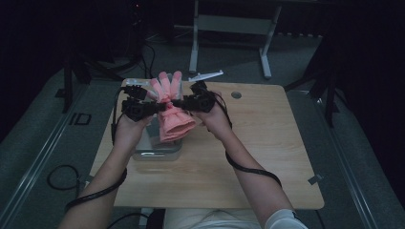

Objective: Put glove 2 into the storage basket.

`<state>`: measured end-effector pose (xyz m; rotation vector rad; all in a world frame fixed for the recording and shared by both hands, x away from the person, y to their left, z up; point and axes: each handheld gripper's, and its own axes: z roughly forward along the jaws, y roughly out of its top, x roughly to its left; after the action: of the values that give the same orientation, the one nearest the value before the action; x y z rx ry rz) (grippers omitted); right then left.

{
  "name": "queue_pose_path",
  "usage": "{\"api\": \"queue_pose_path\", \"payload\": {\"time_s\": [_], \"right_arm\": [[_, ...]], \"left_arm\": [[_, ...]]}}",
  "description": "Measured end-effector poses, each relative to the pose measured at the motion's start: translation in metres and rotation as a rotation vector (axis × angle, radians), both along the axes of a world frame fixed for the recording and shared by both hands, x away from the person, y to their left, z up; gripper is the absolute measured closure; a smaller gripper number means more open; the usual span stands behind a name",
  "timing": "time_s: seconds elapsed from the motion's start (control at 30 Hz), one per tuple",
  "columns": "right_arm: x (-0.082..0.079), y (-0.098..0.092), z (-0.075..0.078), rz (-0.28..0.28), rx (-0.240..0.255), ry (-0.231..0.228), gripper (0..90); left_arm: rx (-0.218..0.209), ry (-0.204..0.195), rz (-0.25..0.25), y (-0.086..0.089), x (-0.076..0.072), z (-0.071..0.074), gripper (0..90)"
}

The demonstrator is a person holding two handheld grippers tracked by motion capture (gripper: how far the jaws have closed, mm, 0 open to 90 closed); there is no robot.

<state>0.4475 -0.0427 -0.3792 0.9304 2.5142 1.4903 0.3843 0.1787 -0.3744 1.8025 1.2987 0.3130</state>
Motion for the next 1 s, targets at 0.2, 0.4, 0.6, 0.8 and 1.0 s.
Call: {"api": "queue_pose_path", "payload": {"time_s": [0.2,0.4,0.6,0.8,1.0], "right_arm": [[0.008,0.028,-0.013,0.037,-0.028,0.024,63.1],[0.016,0.043,-0.028,0.047,-0.061,0.047,63.2],[0.029,0.056,-0.055,0.05,-0.124,0.097,63.1],[0.036,0.061,-0.076,0.044,-0.164,0.141,63.2],[0.044,0.062,-0.102,0.027,-0.176,0.222,62.0]], "left_arm": [[-0.01,0.021,0.032,0.02,0.001,-0.015,74.1],[-0.026,0.048,0.052,0.029,0.006,-0.031,74.1],[-0.079,0.116,0.087,0.037,0.017,-0.07,74.1],[-0.086,0.158,0.093,0.038,0.024,-0.089,73.9],[-0.067,0.246,0.101,0.038,0.035,-0.11,72.2]]}}
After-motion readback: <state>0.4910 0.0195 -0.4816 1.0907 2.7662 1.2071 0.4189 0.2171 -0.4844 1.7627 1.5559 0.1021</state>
